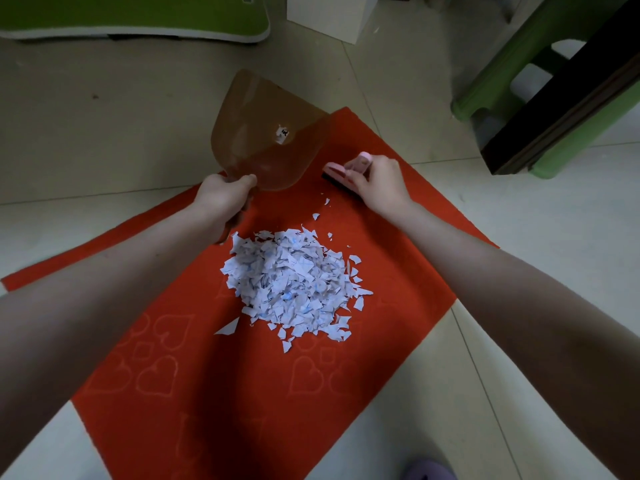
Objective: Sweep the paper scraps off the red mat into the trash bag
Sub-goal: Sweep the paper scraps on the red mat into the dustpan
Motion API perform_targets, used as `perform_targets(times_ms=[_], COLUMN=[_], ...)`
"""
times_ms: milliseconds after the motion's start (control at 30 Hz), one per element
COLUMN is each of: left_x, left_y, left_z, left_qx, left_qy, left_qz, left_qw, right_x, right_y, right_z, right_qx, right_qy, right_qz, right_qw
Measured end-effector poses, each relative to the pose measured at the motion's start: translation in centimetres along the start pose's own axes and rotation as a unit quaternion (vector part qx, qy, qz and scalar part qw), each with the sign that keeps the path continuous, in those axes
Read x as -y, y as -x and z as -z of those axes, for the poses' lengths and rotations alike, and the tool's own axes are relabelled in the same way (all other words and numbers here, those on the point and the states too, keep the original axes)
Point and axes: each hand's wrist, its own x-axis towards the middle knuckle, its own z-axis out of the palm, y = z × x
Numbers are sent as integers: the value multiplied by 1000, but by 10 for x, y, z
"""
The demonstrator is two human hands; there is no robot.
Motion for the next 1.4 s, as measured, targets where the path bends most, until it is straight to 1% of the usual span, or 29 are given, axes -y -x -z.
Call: perform_targets(times_ms=[133,233,300,400,500,600,767,933,1000,1067,1167,1233,1267,1300,1333,1400], left_x=[1,2,3,4,2,-1,0,5,7,9,11,9,8,7,6,5], left_y=[-1,-3,-5,-6,-5,-2,-2,-8,-9,-9,-9,-10,-10,-10,-10,-9], left_z=[2,4,5,5,3,0,-1,2,3,3,5,6,7,6,5,2], left_qx=[3,-2,-8,-7,-6,-4,0,-8,-5,-2,-1,-10,-15,-18,-18,-15], left_qy=[1,-7,-4,2,1,9,14,8,10,9,8,1,-2,-3,-2,2], left_qz=[-1,-3,-8,-6,-8,-14,-13,-2,2,4,3,-1,-4,-5,-5,-2], left_qw=[1000,1000,1000,1000,1000,1000,1000,1000,1000,1000,1000,1000,1000,1000,1000,1000], right_x=[8,12,8,-3,-10,-19,-20,-23,-23,-19,-12,-11,-10,-9,-10,-13], right_y=[9,24,35,43,33,13,-21,-42,-45,-46,-36,-21,-13,-5,0,1], right_z=[-8,7,23,36,29,17,4,-3,-3,0,12,27,36,45,52,60], right_qx=[122,164,152,87,11,-55,-77,-59,-44,4,122,185,201,202,184,109], right_qy=[46,27,-17,-64,-45,-24,8,13,18,33,61,38,14,-11,-29,-55], right_qz=[49,91,93,65,25,3,-48,-92,-90,-65,-4,17,23,26,25,9], right_qw=[990,982,984,992,999,998,996,994,995,997,991,982,979,979,982,992])
